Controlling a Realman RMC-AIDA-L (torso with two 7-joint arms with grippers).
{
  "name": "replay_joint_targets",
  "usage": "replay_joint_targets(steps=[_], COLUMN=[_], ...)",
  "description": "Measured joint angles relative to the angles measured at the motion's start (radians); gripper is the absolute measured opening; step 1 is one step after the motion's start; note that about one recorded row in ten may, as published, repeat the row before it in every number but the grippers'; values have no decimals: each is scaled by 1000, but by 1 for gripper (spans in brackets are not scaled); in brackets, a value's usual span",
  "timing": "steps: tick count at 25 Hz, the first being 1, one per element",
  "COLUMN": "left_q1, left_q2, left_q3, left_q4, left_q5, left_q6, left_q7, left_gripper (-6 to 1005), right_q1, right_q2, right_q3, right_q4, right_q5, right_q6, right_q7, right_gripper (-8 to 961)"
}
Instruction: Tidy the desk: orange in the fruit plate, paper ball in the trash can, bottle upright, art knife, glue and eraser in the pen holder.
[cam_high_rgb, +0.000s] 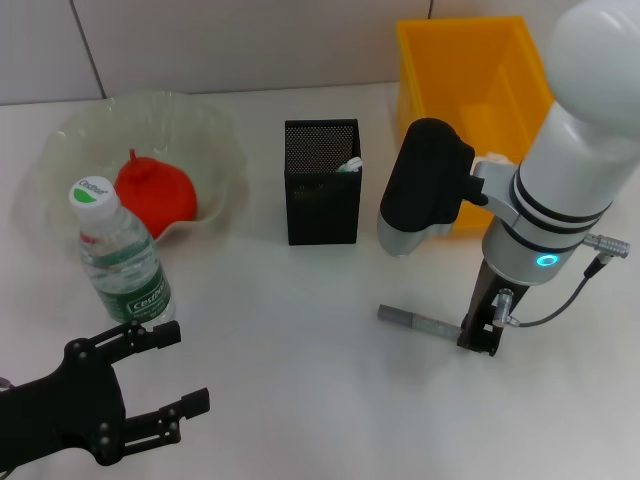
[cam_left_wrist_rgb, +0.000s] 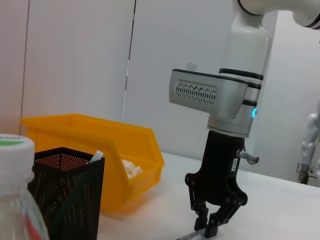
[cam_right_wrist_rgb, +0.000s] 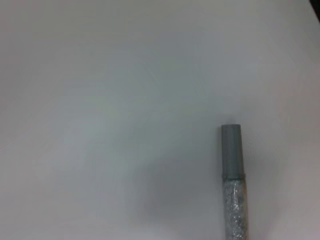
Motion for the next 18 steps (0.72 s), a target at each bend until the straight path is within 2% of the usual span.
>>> replay_joint_targets(steps=[2, 5, 10, 12, 13, 14, 15, 16, 17, 18], left_q1=[0, 0, 1, 2, 3, 3, 3, 3, 3, 4], left_q2=[0, 0, 0, 0, 0, 0, 0, 0, 0, 0], left_q3=[0, 0, 0, 0, 0, 0, 0, 0, 0, 0], left_q4=[-1, -1, 3, 3, 3, 3, 3, 3, 3, 3], left_q5=[0, 0, 0, 0, -1, -1, -2, -2, -2, -3], left_q6=[-1, -1, 1, 3, 4, 4, 4, 4, 4, 4], left_q7=[1, 1, -1, -2, -1, -1, -1, -1, -1, 1], left_gripper=[802, 802, 802, 802, 802, 802, 802, 802, 802, 802], right_q1=[0, 0, -9, -13, -14, -14, -14, -14, -14, -15], right_q2=[0, 0, -1, -1, -2, -2, -3, -3, -3, -4], right_q3=[0, 6, 76, 147, 235, 235, 328, 371, 371, 437], right_q4=[0, -3, -52, -80, -99, -99, -113, -116, -116, -118], right_q5=[0, 1, 35, 89, 146, 146, 205, 236, 236, 286], right_q6=[-2, -10, -55, -98, -146, -146, -193, -214, -214, -239], right_q7=[-2, -3, -19, -36, -45, -45, -50, -52, -52, -54], right_gripper=[216, 135, 132, 131, 131, 130, 130, 129, 129, 128])
